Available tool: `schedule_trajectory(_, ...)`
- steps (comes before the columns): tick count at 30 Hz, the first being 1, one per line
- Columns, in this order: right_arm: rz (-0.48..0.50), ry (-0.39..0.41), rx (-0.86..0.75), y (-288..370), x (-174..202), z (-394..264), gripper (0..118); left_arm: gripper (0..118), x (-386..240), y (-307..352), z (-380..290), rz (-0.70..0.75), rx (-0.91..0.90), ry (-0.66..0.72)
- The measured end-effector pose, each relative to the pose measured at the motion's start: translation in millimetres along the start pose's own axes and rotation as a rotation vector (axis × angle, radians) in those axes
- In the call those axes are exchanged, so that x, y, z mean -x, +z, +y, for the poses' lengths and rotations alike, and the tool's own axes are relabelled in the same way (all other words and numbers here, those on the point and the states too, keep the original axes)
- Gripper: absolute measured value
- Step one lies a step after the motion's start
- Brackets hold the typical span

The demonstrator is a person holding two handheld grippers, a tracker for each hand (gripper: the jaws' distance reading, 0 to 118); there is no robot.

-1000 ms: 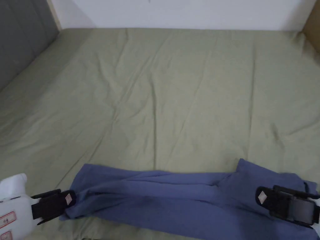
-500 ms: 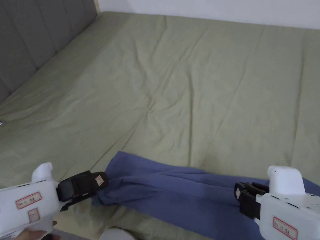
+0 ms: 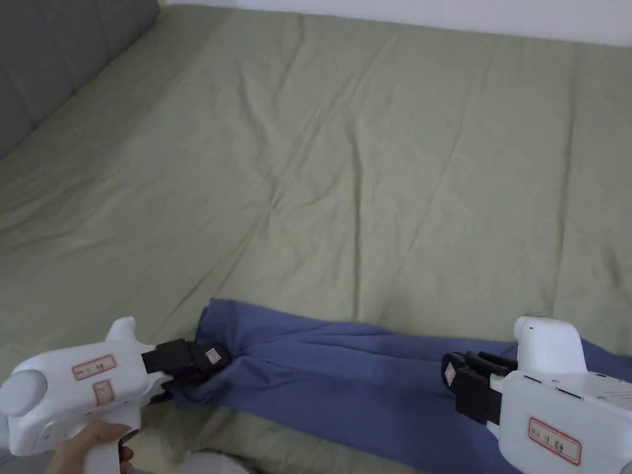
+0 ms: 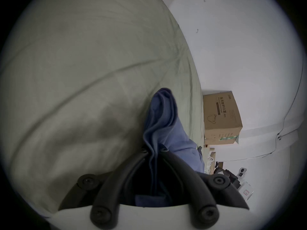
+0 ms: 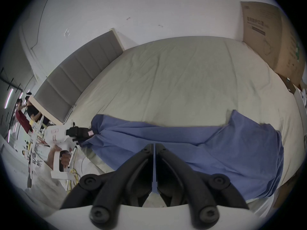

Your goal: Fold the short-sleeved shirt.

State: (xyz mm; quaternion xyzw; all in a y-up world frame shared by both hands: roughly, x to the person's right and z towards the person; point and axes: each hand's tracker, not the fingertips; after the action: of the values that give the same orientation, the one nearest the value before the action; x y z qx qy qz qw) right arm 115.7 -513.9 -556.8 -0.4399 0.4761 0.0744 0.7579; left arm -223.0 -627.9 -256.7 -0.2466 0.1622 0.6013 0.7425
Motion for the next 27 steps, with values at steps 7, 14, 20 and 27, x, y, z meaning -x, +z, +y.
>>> schedule_trajectory(7, -0.096, -0.08, -0.085, 42, -51, -1, 3, 6, -99, 30, -2, 0.001, -0.119, -0.206)
schedule_trajectory(14, -0.192, -0.199, -0.131, 91, -112, -29, 3, 6, -262, -17, -74, -0.121, 0.043, -0.663)
schedule_trajectory(20, -0.256, -0.359, -0.152, 117, -157, -63, 3, 6, -293, -136, -159, -0.052, 0.26, -0.822)
schedule_trajectory(27, -0.298, -0.41, -0.164, 133, -173, -80, 3, 62, -271, -174, -177, 0.07, 0.324, -0.779)
